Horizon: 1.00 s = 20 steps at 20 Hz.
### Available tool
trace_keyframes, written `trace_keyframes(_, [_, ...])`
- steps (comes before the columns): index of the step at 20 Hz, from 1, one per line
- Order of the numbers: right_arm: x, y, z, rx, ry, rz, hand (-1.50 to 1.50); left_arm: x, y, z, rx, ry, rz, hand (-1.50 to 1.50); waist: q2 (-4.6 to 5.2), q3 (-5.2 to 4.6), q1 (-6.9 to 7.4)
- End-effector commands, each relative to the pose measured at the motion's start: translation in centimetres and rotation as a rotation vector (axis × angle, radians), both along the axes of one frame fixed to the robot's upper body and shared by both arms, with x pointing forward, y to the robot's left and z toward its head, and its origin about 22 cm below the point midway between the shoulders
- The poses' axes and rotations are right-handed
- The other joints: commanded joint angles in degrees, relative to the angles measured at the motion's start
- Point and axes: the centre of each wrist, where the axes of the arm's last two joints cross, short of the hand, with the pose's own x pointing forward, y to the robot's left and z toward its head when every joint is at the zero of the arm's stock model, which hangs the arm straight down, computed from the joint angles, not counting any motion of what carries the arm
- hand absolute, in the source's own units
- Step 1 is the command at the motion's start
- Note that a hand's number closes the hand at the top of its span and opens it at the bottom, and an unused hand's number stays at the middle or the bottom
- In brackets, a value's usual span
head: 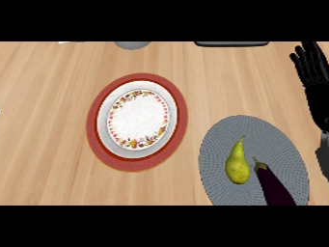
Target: Pick the eggplant from the placemat and place it in the plate
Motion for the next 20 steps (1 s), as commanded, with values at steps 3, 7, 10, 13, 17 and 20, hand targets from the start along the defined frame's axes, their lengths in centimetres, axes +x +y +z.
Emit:
trace_keyframes(3, [-0.4,0.9,-1.1,0.012,0.224,0.373,1.5,0.8,-3.6,-0.9,-0.094,0.046,-0.129,0.0,-0.5,-1.12,-0.61])
trace_keyframes(7, [-0.4,1.9,5.6,-0.576,0.055,0.466,1.5,-0.2,-7.0,-4.0,-0.197,0.109,-0.207,0.0,-2.85,-3.0,-0.67])
trace_keyframes(10, [-1.7,2.1,6.6,-0.848,-0.085,0.486,1.5,-0.5,-8.6,-4.7,-0.25,0.133,-0.244,0.0,-1.9,-1.43,-2.22])
trace_keyframes(13, [-6.3,-2.5,-5.8,-0.375,0.147,0.392,1.5,-1.6,-10.3,-5.8,-0.281,0.121,-0.258,0.0,-0.51,-0.91,-2.48])
trace_keyframes(17, [-8.5,-2.8,-10.7,0.018,0.248,0.549,-1.5,-1.9,-11.6,-5.9,-0.282,0.117,-0.286,0.0,-0.37,-0.9,-1.26])
trace_keyframes(20, [-8.1,-7.0,-9.3,-0.16,0.256,0.742,-1.5,-1.5,-11.8,-4.5,-0.29,0.14,-0.305,0.0,-0.49,-0.95,0.0])
